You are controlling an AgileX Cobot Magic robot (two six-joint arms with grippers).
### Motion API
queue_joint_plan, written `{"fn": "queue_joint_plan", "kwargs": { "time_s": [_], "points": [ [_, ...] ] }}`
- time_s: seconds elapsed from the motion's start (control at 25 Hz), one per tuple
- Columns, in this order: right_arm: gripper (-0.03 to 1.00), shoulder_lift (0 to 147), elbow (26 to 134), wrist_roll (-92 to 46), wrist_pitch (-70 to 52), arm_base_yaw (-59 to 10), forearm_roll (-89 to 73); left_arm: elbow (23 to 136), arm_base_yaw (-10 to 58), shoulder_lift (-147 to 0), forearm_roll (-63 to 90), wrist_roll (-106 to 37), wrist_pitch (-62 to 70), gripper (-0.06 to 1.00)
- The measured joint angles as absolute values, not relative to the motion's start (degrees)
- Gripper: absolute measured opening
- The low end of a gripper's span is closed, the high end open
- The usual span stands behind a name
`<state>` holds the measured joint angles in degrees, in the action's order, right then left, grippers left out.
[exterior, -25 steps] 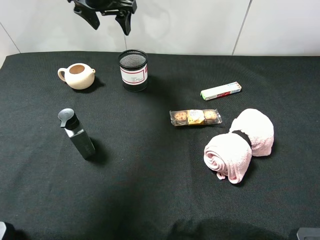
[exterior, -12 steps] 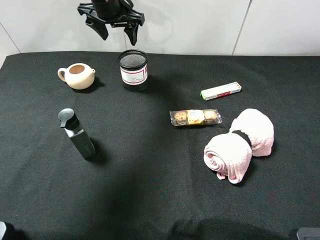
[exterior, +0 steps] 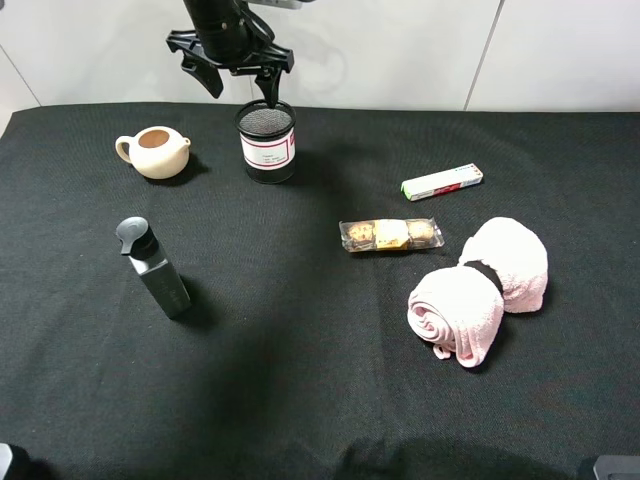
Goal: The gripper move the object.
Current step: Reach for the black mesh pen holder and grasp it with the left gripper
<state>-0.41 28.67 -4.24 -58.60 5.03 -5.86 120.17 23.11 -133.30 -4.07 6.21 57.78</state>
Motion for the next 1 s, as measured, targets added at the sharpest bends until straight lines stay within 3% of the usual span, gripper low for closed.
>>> {"fn": "queue_joint_plan", "kwargs": {
  "time_s": [1.0],
  "points": [
    [0.69, -0.4, 28.7, -4.2, -58.6, 5.0, -5.9, 120.6, 23.1, -139.5, -4.2, 6.6, 56.6, 0.83]
  ]
}}
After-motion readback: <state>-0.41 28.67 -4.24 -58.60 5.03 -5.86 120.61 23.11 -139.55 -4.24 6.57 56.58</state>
